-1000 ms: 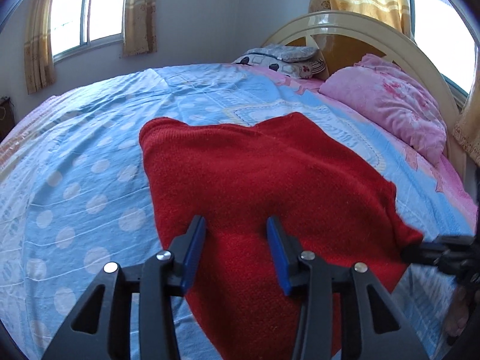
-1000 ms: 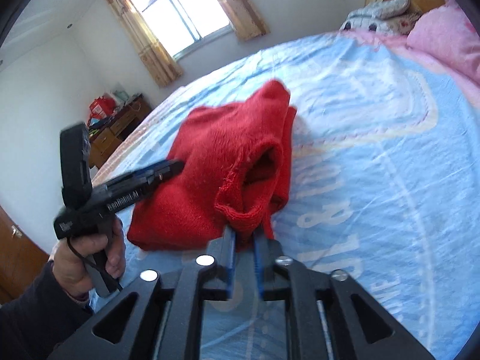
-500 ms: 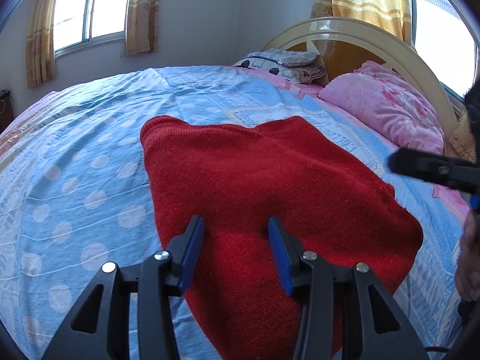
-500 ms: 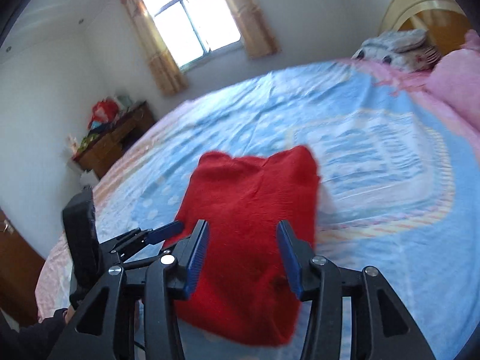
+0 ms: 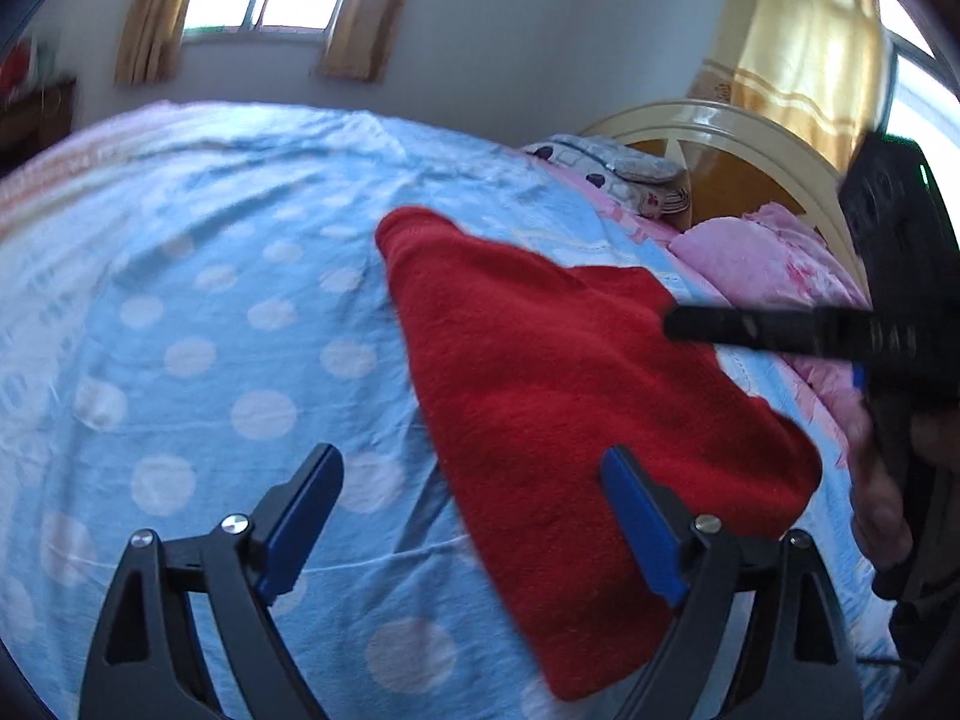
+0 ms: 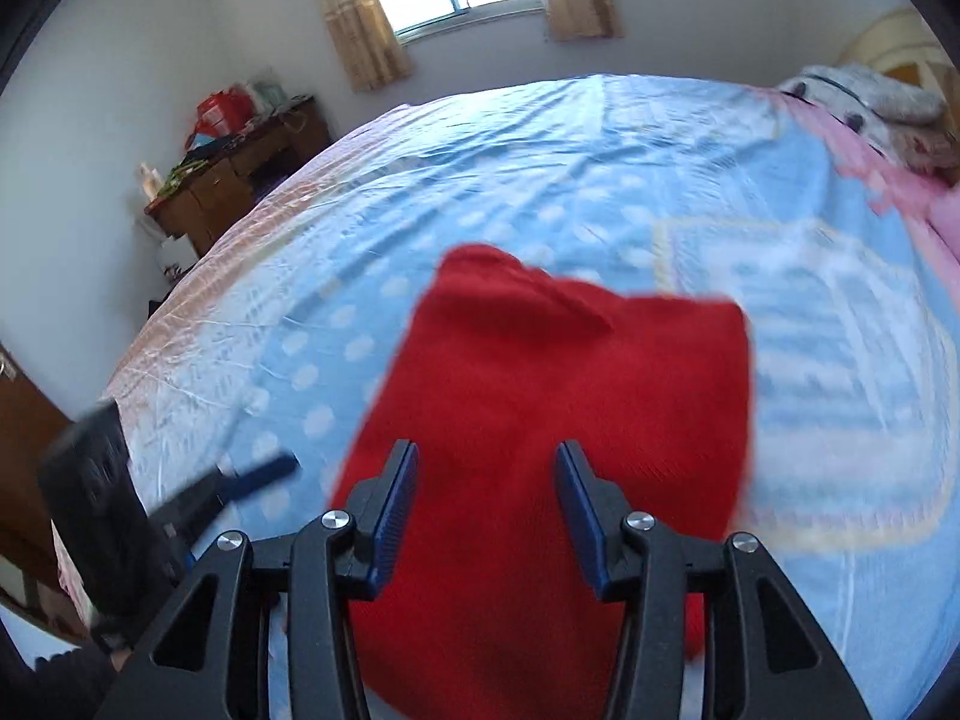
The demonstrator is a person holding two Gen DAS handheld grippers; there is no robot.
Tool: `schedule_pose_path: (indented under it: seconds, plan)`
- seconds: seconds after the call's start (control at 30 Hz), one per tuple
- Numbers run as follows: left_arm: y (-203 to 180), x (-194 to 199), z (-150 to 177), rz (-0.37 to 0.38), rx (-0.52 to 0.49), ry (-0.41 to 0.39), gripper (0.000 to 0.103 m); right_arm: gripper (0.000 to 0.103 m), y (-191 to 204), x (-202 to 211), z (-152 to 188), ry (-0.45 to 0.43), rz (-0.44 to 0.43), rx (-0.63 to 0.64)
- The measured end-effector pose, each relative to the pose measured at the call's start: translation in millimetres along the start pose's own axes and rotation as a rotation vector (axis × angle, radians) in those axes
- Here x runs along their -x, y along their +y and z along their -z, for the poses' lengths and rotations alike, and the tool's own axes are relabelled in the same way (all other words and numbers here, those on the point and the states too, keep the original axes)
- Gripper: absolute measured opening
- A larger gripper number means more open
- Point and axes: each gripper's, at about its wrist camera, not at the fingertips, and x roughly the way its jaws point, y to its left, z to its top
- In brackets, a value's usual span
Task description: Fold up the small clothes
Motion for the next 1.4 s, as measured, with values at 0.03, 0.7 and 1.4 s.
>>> schedule_pose_path:
  seconds: [0.03, 0.7, 1.4]
  plan:
    - [-0.2, -1.9, 0.0, 0.011, 0.007, 0.007, 0.091, 0.048, 5.4, -11.2, -9.1, 0.023, -0.006, 0.012]
    - [3.6, -2.8, 3.5, -0.003, 0.028, 0.015, 0.098, 0.047, -4.4, -7.0, 9.9, 0.029, -0.005, -0.009]
    - [-29.5, -13.4, 8.0, -0.136, -0.181, 0.058, 0.103, 0.047, -59.3, 38.1, 104.4, -0.051, -0.098, -0.077]
